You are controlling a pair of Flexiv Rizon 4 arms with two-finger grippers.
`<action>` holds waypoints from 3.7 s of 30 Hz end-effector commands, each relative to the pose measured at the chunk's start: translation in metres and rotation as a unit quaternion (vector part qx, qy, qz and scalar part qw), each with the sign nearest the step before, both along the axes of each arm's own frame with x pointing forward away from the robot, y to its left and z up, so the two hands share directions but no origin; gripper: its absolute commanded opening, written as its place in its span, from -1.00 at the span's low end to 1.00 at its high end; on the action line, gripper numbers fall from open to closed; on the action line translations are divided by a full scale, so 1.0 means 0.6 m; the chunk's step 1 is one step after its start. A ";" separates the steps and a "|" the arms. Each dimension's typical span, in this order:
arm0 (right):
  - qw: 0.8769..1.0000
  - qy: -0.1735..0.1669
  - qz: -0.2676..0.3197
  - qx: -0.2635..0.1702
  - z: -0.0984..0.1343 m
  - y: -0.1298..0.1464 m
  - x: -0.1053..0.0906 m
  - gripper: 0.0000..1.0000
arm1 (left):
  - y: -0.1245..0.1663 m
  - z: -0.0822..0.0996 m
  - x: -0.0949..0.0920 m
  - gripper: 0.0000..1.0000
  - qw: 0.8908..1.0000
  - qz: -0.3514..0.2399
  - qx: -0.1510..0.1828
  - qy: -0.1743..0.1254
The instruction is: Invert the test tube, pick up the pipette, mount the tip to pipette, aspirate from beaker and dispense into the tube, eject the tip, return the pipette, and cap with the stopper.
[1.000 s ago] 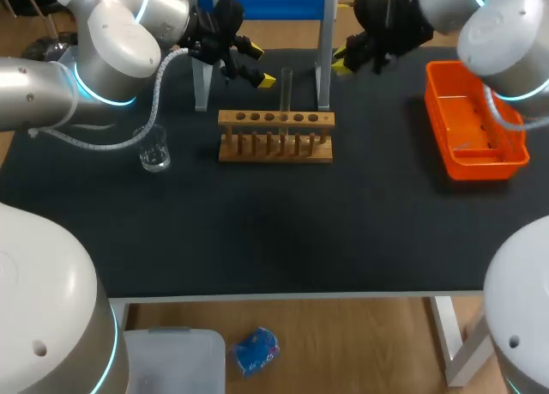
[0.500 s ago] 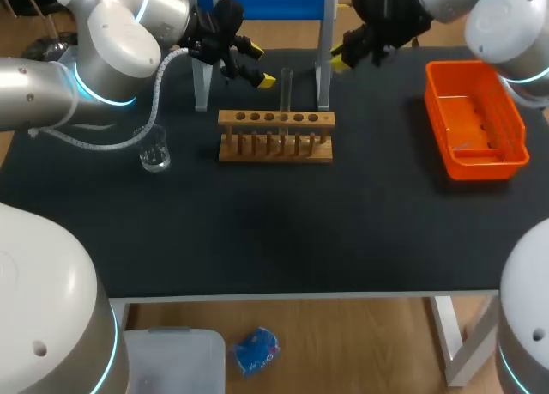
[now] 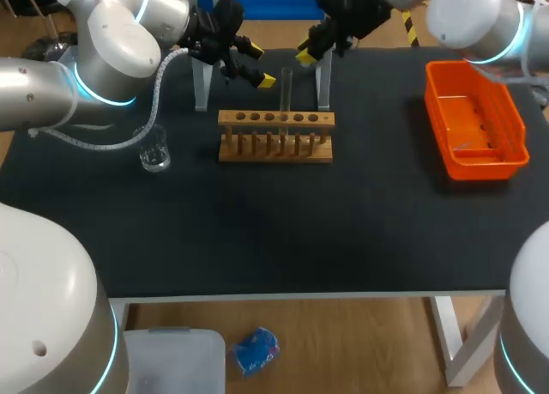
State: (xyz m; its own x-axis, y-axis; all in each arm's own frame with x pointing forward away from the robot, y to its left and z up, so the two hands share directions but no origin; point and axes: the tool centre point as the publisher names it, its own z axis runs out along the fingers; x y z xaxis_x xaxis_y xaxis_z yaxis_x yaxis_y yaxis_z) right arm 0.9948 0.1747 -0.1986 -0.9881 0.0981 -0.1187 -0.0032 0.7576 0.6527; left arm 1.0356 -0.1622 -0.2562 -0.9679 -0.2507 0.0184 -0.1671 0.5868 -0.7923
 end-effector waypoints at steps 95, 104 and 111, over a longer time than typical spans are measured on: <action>0.999 0.032 0.010 -0.028 -0.055 0.048 0.010 -1.00 | 0.000 0.001 0.002 1.00 1.000 -0.001 0.002 0.002; 0.999 0.034 0.006 -0.033 -0.069 0.047 0.011 -1.00 | 0.000 0.001 0.002 1.00 1.000 -0.001 0.002 0.002; 0.999 0.039 0.003 -0.030 -0.080 0.047 0.010 -1.00 | 0.000 0.001 0.002 1.00 1.000 -0.001 0.002 0.002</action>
